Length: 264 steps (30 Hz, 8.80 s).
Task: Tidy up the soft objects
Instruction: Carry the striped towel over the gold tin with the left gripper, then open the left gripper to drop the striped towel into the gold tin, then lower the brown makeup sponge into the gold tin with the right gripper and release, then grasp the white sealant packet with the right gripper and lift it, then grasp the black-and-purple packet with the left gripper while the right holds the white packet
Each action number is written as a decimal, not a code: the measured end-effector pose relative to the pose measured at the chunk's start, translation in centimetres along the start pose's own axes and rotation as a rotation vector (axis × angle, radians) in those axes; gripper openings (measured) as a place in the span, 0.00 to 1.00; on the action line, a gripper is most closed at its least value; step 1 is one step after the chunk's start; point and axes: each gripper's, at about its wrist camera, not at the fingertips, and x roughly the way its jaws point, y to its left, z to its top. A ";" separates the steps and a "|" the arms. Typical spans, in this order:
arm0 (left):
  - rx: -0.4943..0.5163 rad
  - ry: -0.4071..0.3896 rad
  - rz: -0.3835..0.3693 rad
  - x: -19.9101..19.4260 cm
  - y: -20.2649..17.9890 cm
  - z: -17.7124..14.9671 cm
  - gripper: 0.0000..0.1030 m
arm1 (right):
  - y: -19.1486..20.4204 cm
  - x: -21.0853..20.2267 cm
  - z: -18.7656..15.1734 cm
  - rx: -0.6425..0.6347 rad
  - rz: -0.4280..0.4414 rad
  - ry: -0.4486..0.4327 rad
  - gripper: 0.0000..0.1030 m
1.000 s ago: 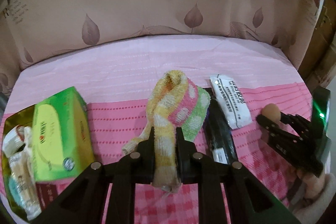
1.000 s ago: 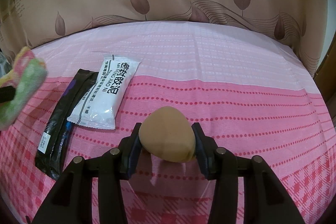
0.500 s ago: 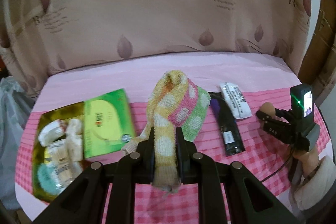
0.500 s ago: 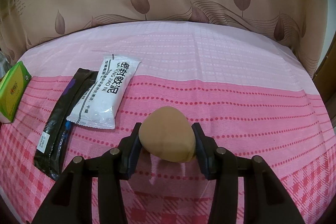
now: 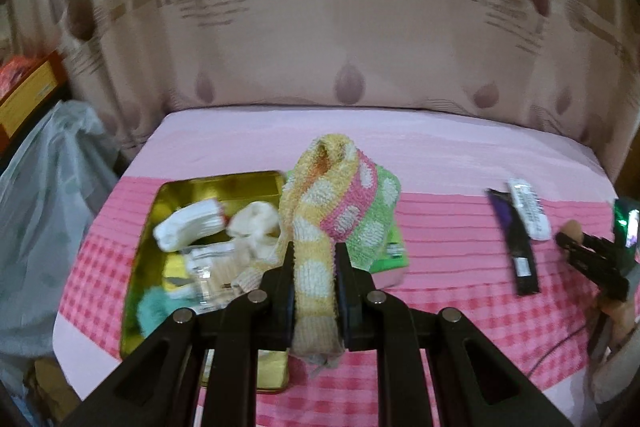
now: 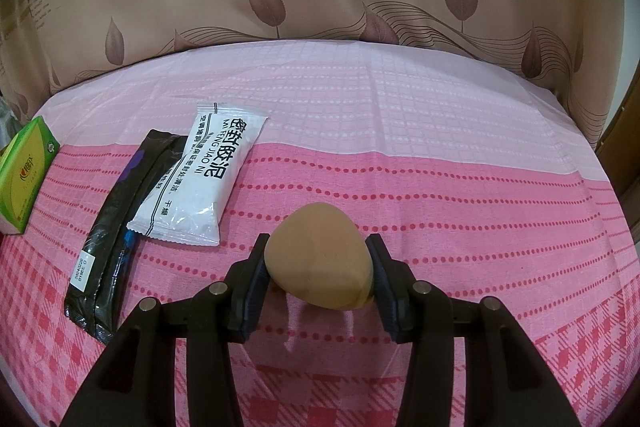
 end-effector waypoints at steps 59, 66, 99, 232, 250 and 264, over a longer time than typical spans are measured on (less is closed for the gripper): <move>-0.110 0.044 0.217 1.7 11.6 -3.1 0.38 | 0.1 -0.2 -0.1 -0.013 -0.012 0.002 0.44; -0.155 0.011 0.287 -2.0 14.8 -6.4 0.47 | 0.0 -0.2 -0.1 -0.013 -0.012 0.001 0.44; -0.308 0.042 0.333 -3.0 19.3 -11.1 0.47 | 15.9 -10.3 0.9 -0.232 0.266 -0.142 0.40; -0.140 0.045 0.103 -1.0 8.9 -9.3 0.47 | 4.0 3.6 2.8 -0.069 0.059 -0.017 0.47; 0.076 0.111 -0.192 3.3 -12.8 -4.1 0.47 | -4.0 -2.3 -5.4 0.042 -0.034 -0.019 0.46; 0.201 0.125 -0.261 8.3 -25.0 -1.9 0.47 | -6.6 -3.0 -6.1 0.142 -0.031 -0.030 0.48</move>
